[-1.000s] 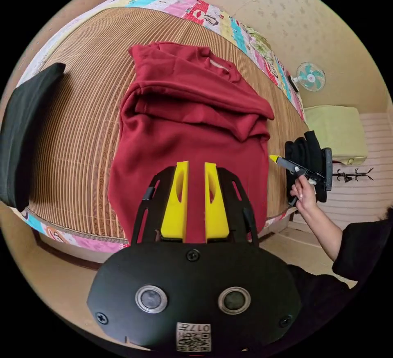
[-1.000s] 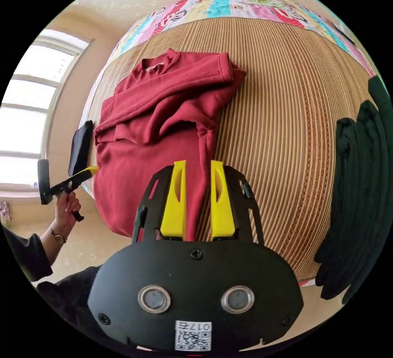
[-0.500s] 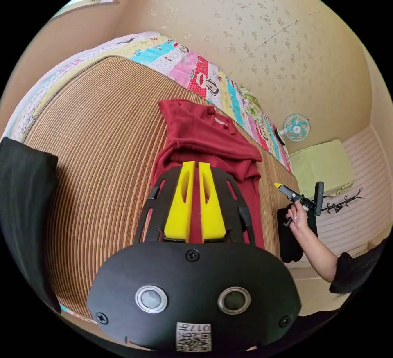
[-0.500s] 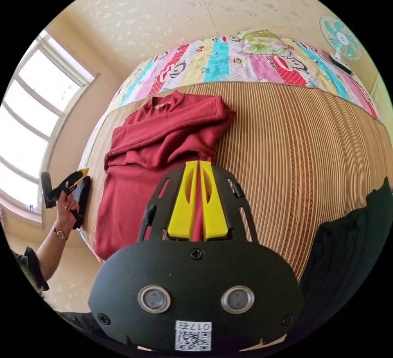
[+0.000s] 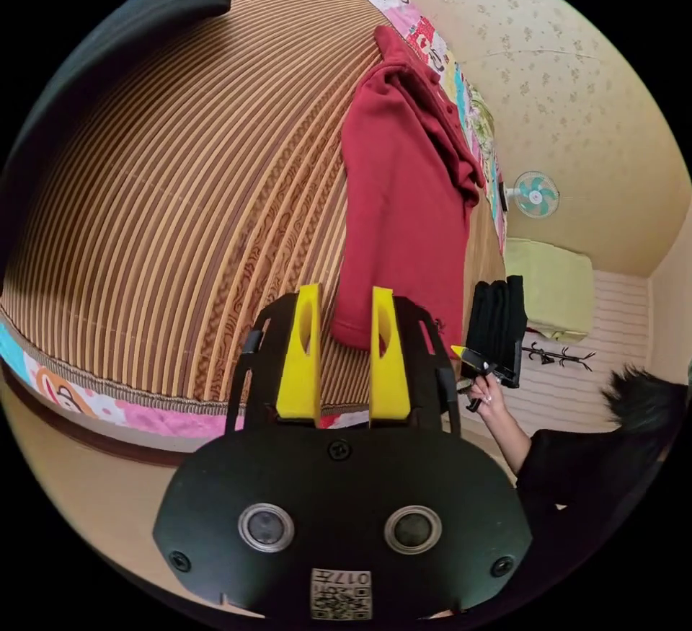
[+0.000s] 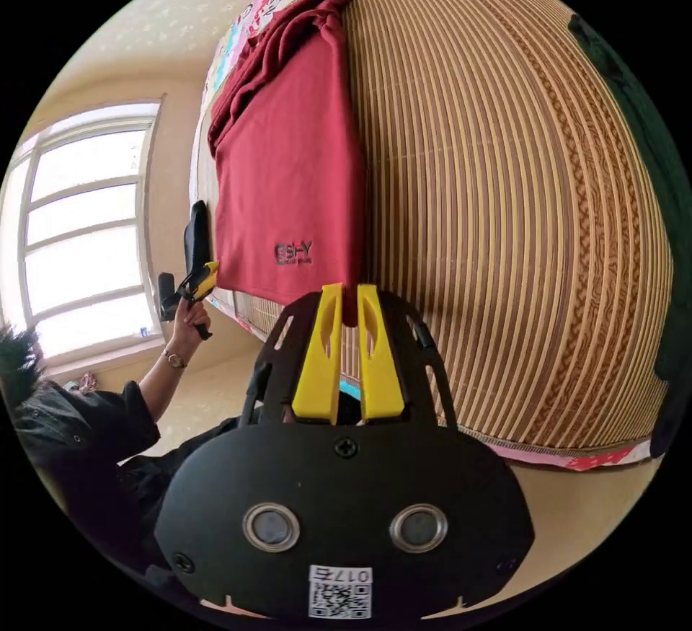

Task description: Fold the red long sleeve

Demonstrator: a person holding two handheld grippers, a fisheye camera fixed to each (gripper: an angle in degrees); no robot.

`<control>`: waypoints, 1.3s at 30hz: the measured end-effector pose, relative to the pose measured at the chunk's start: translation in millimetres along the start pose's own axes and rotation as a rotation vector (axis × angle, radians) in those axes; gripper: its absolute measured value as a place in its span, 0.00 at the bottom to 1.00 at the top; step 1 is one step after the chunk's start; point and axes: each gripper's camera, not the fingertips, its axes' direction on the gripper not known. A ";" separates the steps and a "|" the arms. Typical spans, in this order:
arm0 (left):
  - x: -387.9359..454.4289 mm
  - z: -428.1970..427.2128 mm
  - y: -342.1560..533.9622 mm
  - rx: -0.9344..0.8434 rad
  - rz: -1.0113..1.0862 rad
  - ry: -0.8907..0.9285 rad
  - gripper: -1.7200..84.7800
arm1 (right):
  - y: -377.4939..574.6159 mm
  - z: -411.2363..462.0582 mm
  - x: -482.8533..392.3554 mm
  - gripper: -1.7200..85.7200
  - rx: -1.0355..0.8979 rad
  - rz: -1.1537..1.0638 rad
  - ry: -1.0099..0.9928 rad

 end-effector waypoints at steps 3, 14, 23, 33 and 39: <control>20.5 -31.3 -8.2 -0.011 0.061 0.178 0.04 | 8.3 -60.6 -18.4 0.06 0.129 -0.025 -0.150; 49.2 -19.5 -3.8 -0.160 0.137 0.010 0.18 | -25.6 -88.0 -23.6 0.06 0.047 -0.010 0.575; 45.1 -5.1 24.0 -0.262 0.011 -0.084 0.17 | -5.8 -118.1 -6.1 0.12 0.095 0.045 0.501; 4.3 -42.1 -0.4 -0.382 -0.085 0.046 0.06 | 7.9 -151.5 19.8 0.07 0.056 0.100 0.286; -20.2 -159.2 35.2 -0.271 -0.097 0.416 0.04 | 103.5 -212.7 1.1 0.06 -0.074 0.013 -0.114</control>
